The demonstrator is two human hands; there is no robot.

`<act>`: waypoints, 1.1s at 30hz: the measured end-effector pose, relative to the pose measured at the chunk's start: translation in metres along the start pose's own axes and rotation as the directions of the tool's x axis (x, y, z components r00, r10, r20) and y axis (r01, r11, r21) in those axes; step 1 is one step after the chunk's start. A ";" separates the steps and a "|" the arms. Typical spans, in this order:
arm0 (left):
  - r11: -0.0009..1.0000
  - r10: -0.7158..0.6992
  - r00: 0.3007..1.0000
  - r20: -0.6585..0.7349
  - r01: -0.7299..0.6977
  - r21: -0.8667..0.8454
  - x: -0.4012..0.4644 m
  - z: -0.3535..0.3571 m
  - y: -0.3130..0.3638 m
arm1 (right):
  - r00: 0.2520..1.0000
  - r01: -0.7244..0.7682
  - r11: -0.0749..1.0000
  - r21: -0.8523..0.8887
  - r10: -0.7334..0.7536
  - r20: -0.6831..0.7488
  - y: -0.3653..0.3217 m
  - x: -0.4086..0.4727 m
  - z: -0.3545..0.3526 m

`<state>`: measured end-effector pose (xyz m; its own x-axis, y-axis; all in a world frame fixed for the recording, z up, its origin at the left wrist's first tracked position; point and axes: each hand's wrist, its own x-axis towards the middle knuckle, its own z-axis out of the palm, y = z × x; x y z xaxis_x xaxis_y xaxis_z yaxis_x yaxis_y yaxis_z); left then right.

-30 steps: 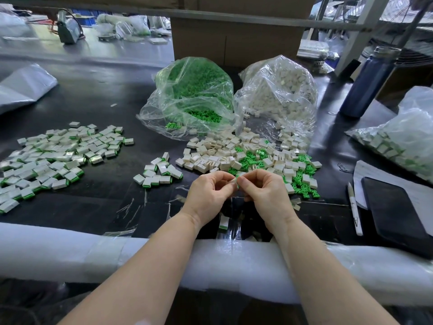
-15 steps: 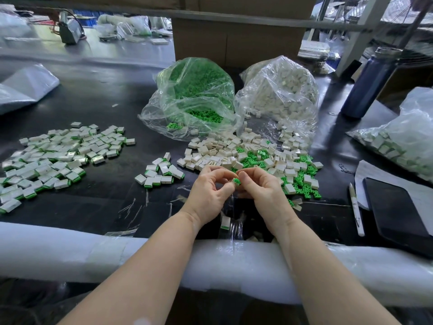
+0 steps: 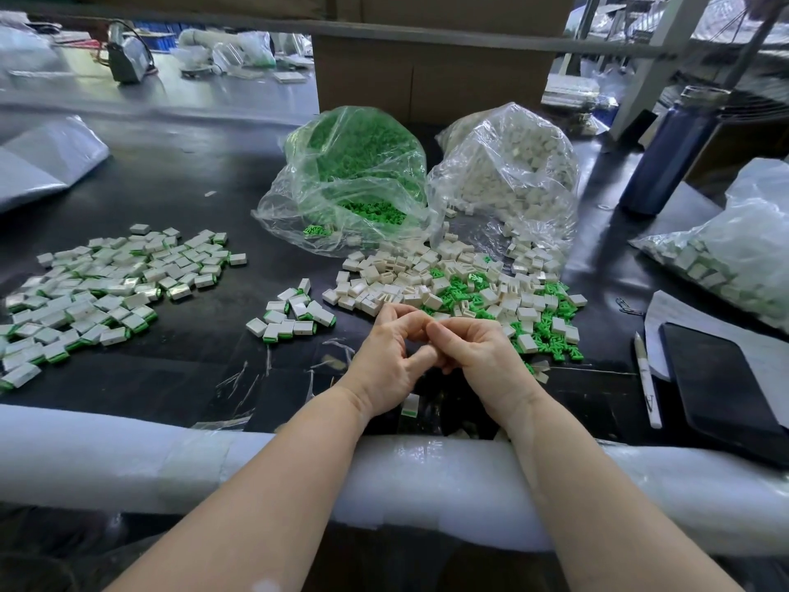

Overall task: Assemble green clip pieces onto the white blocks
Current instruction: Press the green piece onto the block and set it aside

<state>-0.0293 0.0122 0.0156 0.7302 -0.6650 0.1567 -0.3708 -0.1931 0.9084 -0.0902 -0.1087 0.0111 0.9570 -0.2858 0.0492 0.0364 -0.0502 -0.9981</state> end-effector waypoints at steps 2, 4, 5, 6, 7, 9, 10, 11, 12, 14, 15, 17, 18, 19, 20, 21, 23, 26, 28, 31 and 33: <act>1.000 0.003 1.000 0.009 -0.003 -0.001 0.000 0.000 -0.001 | 1.000 0.003 1.000 0.001 -0.003 -0.006 -0.001 -0.001 0.000; 1.000 0.011 1.000 0.011 -0.011 0.000 0.000 0.001 -0.003 | 1.000 0.004 1.000 0.003 -0.003 -0.014 -0.001 -0.001 0.001; 1.000 0.017 1.000 0.010 -0.017 0.002 0.000 0.001 -0.004 | 1.000 0.001 1.000 0.004 -0.001 -0.020 -0.001 -0.001 0.001; 1.000 0.021 1.000 0.009 -0.021 0.001 0.000 0.002 -0.004 | 1.000 -0.002 1.000 0.005 0.002 -0.025 -0.001 -0.002 0.001; 1.000 0.024 1.000 0.009 -0.024 0.000 0.000 0.002 -0.004 | 1.000 -0.005 1.000 0.006 0.005 -0.030 -0.001 -0.002 0.001; 1.000 0.022 1.000 0.013 -0.022 -0.003 0.000 0.002 -0.003 | 0.999 -0.006 1.000 0.011 0.007 -0.035 -0.001 -0.002 0.002; 1.000 0.021 1.000 0.015 -0.021 -0.001 0.000 0.002 -0.004 | 0.999 -0.006 1.000 0.017 0.007 -0.037 -0.001 -0.002 0.002; 1.000 0.022 1.000 0.017 -0.022 0.005 0.000 0.002 -0.005 | 0.999 -0.005 1.000 0.024 0.006 -0.039 -0.001 -0.002 0.002; 1.000 0.026 0.999 0.018 -0.027 0.013 0.001 0.002 -0.006 | 0.999 -0.004 1.000 0.031 0.005 -0.040 -0.001 -0.002 0.001; 0.999 0.031 0.999 0.020 -0.031 0.020 0.001 0.002 -0.007 | 0.999 -0.004 0.999 0.040 0.005 -0.041 0.000 -0.001 0.001; 0.999 0.032 0.999 0.022 -0.033 0.020 0.001 0.002 -0.007 | 0.999 -0.006 0.999 0.044 0.008 -0.041 0.000 -0.001 0.001; 0.999 0.030 0.999 0.027 -0.030 0.021 0.001 0.002 -0.006 | 0.999 -0.013 0.998 0.054 0.015 -0.039 0.001 -0.001 0.001; 0.999 0.027 0.999 0.030 -0.028 0.022 0.000 0.002 -0.006 | 0.999 -0.014 0.998 0.057 0.016 -0.038 0.001 -0.001 0.001; 0.999 0.027 0.999 0.032 -0.027 0.022 0.000 0.002 -0.005 | 0.999 -0.014 0.998 0.059 0.016 -0.038 0.001 -0.001 0.001; 0.999 0.028 0.999 0.033 -0.028 0.020 0.000 0.002 -0.004 | 0.999 -0.014 0.998 0.062 0.017 -0.038 0.000 -0.002 0.001; 0.999 0.029 0.999 0.035 -0.030 0.018 0.000 0.002 -0.003 | 0.999 -0.016 0.998 0.068 0.018 -0.037 0.000 -0.002 0.002; 0.999 0.028 0.999 0.041 -0.029 0.017 -0.001 0.002 -0.001 | 0.999 -0.021 0.996 0.082 0.024 -0.033 0.000 -0.002 0.002; 1.000 0.014 0.999 0.050 -0.015 0.020 -0.002 0.002 0.000 | 0.999 -0.020 0.996 0.081 0.023 -0.031 -0.001 -0.001 0.002; 1.000 0.007 0.999 0.046 -0.009 0.025 -0.002 0.002 0.001 | 0.999 -0.018 0.996 0.083 0.021 -0.032 -0.001 -0.002 0.003; 1.000 0.009 0.999 0.049 -0.011 0.026 -0.002 0.001 -0.001 | 0.999 -0.021 0.996 0.089 0.024 -0.037 -0.001 -0.002 0.002; 1.000 0.010 0.999 0.044 -0.010 0.002 -0.001 0.001 -0.002 | 0.999 -0.005 0.998 0.065 0.008 -0.044 -0.001 -0.003 0.002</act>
<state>-0.0300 0.0126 0.0135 0.7003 -0.6982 0.1488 -0.3796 -0.1876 0.9059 -0.0921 -0.1058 0.0121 0.9438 -0.3277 0.0430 0.0501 0.0131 -0.9987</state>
